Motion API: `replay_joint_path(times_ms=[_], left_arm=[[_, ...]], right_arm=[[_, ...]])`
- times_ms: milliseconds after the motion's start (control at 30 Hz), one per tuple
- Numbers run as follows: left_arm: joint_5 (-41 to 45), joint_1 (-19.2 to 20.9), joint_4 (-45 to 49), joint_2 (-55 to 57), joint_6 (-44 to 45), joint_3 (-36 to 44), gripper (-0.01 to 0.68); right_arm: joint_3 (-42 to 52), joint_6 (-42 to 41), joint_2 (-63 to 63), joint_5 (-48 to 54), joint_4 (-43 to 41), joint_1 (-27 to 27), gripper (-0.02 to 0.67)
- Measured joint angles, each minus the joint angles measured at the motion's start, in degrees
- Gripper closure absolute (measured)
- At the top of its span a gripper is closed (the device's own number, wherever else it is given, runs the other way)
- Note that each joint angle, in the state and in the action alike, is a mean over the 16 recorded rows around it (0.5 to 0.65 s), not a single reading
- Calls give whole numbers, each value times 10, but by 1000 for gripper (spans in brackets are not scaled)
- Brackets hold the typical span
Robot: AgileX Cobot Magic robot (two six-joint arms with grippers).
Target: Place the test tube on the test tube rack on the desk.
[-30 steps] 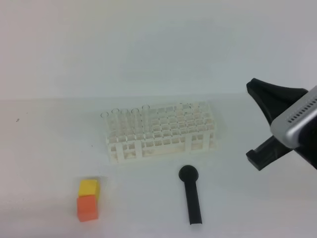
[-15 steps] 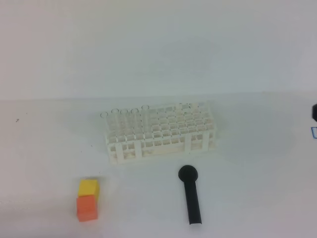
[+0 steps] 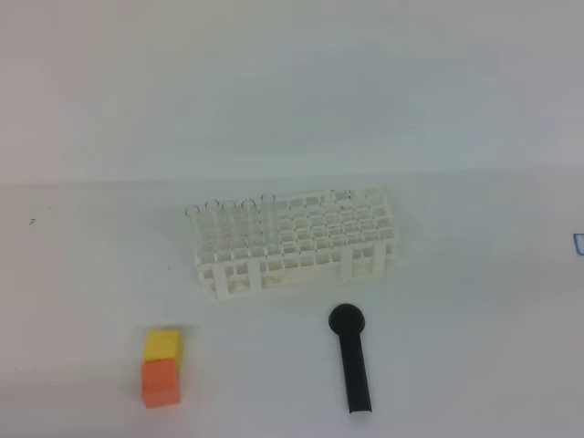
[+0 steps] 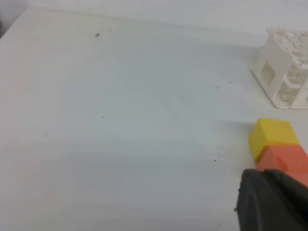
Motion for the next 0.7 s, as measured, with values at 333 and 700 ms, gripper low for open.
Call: replay_joint_path(times_ms=[333, 700], left_arm=[[1, 0, 0, 0, 0, -1, 674], [1, 0, 1, 0, 0, -1, 674]], right_arm=[[40, 116, -101, 17, -112, -29, 650], [163, 423, -177, 34, -421, -29, 650]])
